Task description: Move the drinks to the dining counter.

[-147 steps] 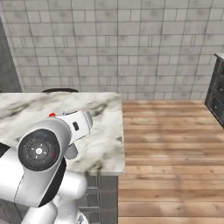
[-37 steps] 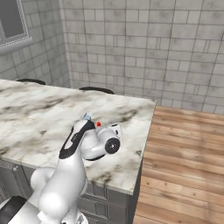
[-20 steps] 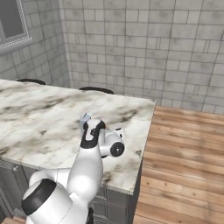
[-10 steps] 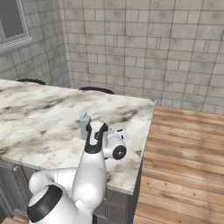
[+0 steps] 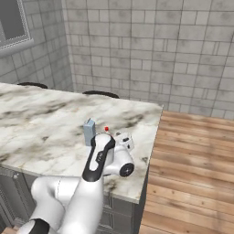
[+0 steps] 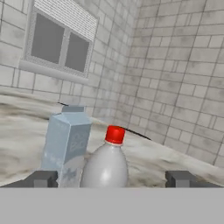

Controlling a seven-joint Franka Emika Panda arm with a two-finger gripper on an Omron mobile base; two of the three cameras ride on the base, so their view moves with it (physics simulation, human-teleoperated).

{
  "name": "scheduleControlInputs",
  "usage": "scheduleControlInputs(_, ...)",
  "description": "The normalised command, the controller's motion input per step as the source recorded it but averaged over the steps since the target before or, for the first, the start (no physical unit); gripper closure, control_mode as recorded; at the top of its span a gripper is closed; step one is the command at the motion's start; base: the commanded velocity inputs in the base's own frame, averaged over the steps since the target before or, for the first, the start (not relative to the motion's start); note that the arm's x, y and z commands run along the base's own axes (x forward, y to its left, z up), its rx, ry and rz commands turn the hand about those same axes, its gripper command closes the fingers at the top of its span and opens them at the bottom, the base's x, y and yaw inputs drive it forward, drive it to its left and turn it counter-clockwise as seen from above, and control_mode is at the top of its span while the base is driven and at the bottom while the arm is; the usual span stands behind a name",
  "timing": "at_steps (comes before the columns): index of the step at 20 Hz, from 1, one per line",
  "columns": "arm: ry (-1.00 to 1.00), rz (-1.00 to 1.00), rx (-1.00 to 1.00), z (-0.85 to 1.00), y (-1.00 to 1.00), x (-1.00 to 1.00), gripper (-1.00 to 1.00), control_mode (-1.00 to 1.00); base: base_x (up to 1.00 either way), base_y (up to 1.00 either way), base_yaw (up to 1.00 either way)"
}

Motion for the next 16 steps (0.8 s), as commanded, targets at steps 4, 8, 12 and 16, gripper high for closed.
scheduleControlInputs(4, -0.05, 0.0, 0.0, 0.72, 0.0, -0.21, -1.0, -1.0, 0.0, 0.0, 0.0)
scheduleControlInputs(8, -0.05, 0.0, -0.01, 0.98, 0.0, -0.42, -1.0, -1.0, 0.0, 0.0, 0.0)
scheduleControlInputs(12, 0.0, 0.0, 0.0, 0.91, 0.0, -0.48, -1.0, -1.0, 0.0, 0.0, 0.0)
scheduleControlInputs(16, 0.02, 0.0, 0.0, 0.71, -0.03, -0.68, -1.0, -1.0, 0.0, 0.0, 0.0)
